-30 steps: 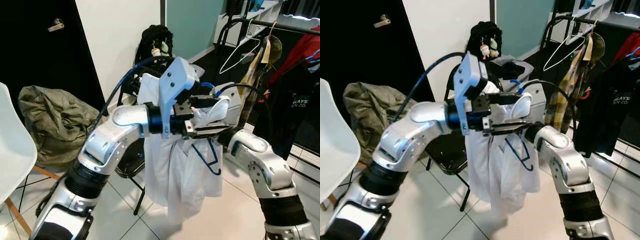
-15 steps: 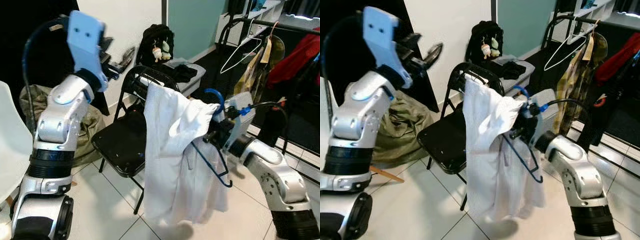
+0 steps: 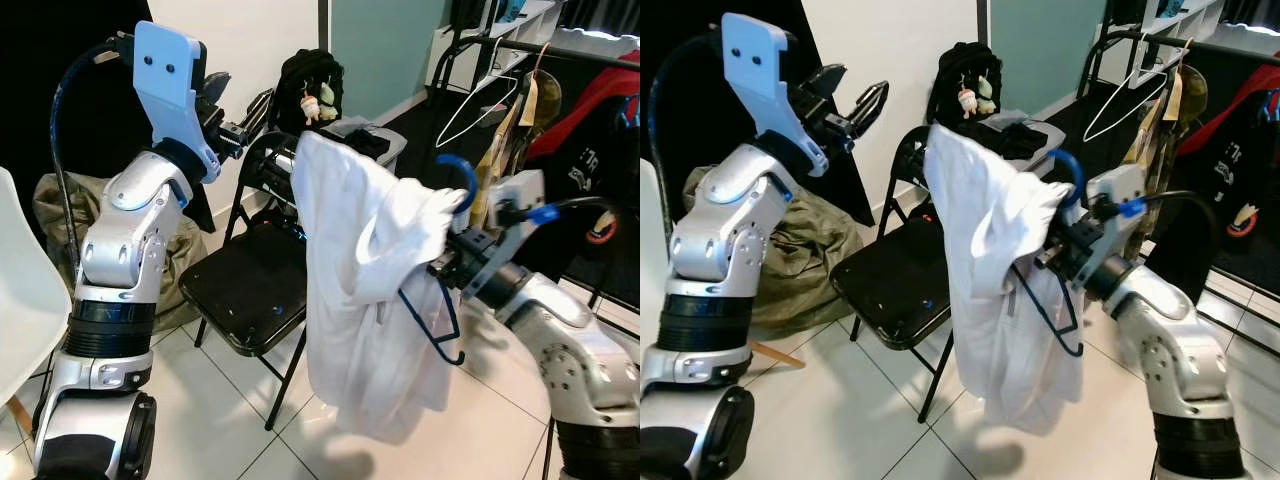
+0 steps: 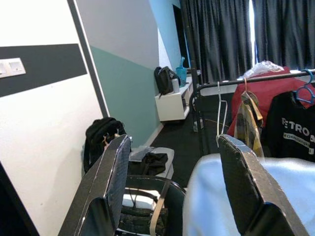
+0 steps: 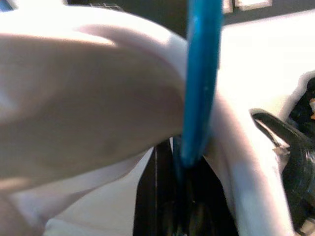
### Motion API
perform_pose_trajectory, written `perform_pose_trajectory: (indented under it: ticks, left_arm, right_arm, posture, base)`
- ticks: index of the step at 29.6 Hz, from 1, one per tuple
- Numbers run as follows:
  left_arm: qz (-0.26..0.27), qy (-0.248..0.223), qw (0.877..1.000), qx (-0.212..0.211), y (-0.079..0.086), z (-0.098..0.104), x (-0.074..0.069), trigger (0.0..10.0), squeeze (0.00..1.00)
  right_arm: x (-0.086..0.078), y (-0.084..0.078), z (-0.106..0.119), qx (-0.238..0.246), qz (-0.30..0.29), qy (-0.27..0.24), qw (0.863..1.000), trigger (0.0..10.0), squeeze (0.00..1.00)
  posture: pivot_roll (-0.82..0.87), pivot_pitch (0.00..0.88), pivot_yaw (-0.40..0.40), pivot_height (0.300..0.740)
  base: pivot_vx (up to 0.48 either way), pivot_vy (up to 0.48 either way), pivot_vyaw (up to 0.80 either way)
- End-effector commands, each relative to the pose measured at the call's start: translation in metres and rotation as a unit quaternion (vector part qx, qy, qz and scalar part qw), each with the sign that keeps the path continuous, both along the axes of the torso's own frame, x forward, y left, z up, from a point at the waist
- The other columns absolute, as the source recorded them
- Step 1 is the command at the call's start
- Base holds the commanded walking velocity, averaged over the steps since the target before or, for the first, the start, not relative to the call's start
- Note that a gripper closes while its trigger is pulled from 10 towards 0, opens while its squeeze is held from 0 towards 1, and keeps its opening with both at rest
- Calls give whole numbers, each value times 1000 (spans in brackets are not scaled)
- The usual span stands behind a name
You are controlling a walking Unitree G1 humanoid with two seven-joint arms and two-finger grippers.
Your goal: Hang hanger
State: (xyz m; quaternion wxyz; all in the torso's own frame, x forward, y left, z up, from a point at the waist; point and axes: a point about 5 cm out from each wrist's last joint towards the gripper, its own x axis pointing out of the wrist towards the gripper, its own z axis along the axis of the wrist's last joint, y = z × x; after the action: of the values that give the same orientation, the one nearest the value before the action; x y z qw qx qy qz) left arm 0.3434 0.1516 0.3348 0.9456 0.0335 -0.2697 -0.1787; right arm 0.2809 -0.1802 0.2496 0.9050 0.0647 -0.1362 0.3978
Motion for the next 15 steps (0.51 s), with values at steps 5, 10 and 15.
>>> perform_pose_trajectory:
  ticks: [5, 10, 15]
  left_arm:
    - [3, -7, 1000, 12, 3, 2, 0, 10000, 0]
    - [-2, -18, 999, 27, 7, 7, -2, 10000, 0]
    - [-52, -45, 994, 85, 25, 25, -15, 10000, 0]
  right_arm:
    - [-35, -1, 15, 6, 136, -47, 990, 10000, 0]
    - [-43, -9, 8, -21, 156, -35, 987, 10000, 0]
    - [-49, -27, 4, -35, 166, -19, 985, 10000, 0]
  posture:
    - [-58, 66, 55, 740]
    - [-57, 63, 53, 740]
    - [-54, 64, 50, 740]
  base:
    - [0, 0, 0]
    - [0, 0, 0]
    - [0, 0, 0]
